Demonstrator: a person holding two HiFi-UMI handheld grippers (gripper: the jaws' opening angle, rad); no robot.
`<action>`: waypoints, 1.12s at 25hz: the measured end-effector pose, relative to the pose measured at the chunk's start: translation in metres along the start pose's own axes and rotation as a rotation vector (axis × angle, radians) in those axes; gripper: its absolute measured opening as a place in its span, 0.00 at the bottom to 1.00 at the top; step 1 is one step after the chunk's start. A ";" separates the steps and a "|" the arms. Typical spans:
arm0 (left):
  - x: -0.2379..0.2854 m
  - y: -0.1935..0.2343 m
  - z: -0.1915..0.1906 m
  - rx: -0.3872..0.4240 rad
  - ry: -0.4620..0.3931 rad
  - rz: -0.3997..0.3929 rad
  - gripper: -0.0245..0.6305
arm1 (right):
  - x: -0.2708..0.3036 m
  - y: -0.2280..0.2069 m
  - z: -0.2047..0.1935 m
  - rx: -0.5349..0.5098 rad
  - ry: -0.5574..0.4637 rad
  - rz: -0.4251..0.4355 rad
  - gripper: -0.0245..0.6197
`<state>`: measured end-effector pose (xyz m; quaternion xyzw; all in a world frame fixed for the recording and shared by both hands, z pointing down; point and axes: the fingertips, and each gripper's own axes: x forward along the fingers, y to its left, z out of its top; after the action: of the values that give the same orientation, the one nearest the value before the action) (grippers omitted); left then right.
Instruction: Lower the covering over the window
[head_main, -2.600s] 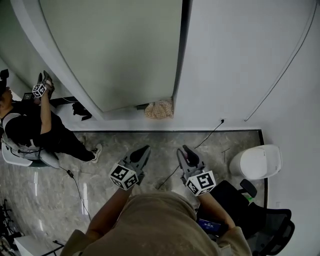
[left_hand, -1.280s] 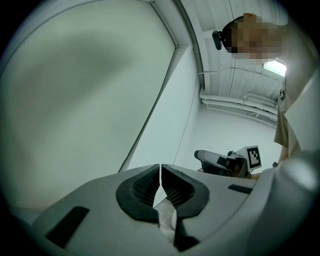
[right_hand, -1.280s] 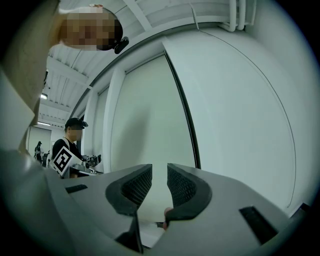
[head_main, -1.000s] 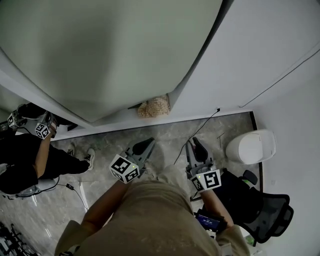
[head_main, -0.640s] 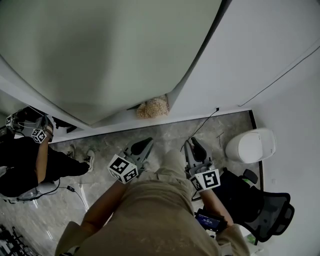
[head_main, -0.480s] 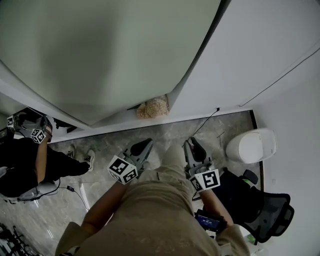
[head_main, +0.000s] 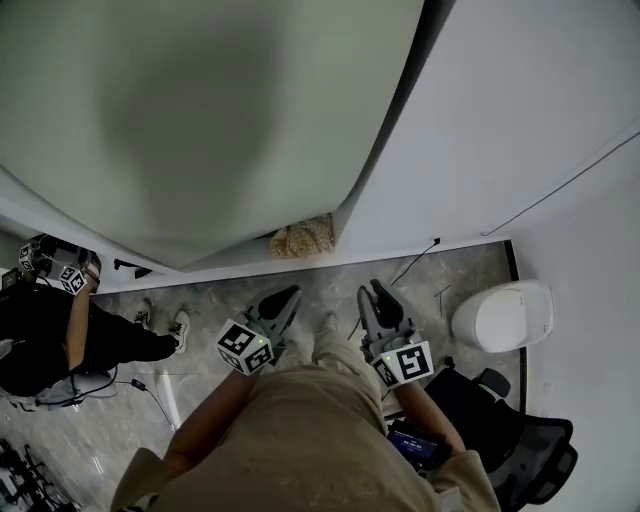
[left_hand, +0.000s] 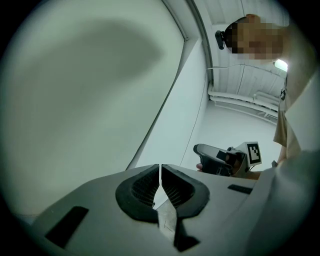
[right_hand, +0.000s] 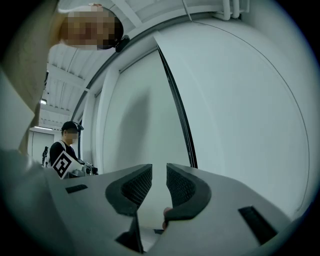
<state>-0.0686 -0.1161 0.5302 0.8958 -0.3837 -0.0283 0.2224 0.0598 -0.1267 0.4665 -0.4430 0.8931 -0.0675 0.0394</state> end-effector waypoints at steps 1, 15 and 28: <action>0.009 -0.001 0.004 0.004 0.002 0.002 0.07 | 0.004 -0.007 0.006 -0.003 -0.008 0.008 0.16; 0.106 0.005 0.041 0.050 0.011 -0.003 0.07 | 0.050 -0.076 0.023 0.021 0.026 0.093 0.17; 0.150 0.019 0.062 0.074 -0.010 -0.002 0.07 | 0.078 -0.105 0.052 0.010 -0.058 0.163 0.16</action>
<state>0.0109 -0.2562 0.5001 0.9036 -0.3847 -0.0189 0.1874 0.1018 -0.2564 0.4308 -0.3703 0.9243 -0.0558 0.0731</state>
